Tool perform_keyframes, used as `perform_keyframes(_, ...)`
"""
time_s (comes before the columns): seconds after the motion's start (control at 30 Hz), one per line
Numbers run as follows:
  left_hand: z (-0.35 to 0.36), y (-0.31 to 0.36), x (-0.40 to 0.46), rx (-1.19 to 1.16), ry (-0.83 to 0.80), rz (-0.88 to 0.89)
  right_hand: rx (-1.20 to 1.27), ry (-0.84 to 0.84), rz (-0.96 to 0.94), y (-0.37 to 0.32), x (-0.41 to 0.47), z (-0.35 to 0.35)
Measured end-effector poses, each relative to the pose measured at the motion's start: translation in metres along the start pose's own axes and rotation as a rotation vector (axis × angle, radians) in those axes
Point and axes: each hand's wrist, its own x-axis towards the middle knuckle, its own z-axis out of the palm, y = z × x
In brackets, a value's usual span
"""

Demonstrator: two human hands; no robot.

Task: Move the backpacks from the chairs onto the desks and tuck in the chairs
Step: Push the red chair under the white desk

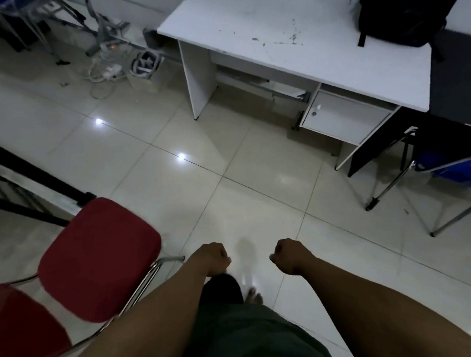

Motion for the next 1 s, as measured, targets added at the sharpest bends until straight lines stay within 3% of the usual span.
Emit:
perform_keyframes(0.3, -0.01, -0.094, -0.048, -0.013, 0.049, 0.01, 0.001, -0.021, -0.003, -0.077, -0.03, 0.07)
perform_keyframes(0.73, -0.018, -0.265, -0.103, -0.04, 0.065, -0.073, 0.214, -0.014, -0.02, -0.231, -0.066, 0.2)
perform_keyframes(1.0, 0.02, -0.322, -0.138, -0.119, 0.036, -0.121, 0.126, -0.037, -0.033, -0.248, -0.093, 0.244)
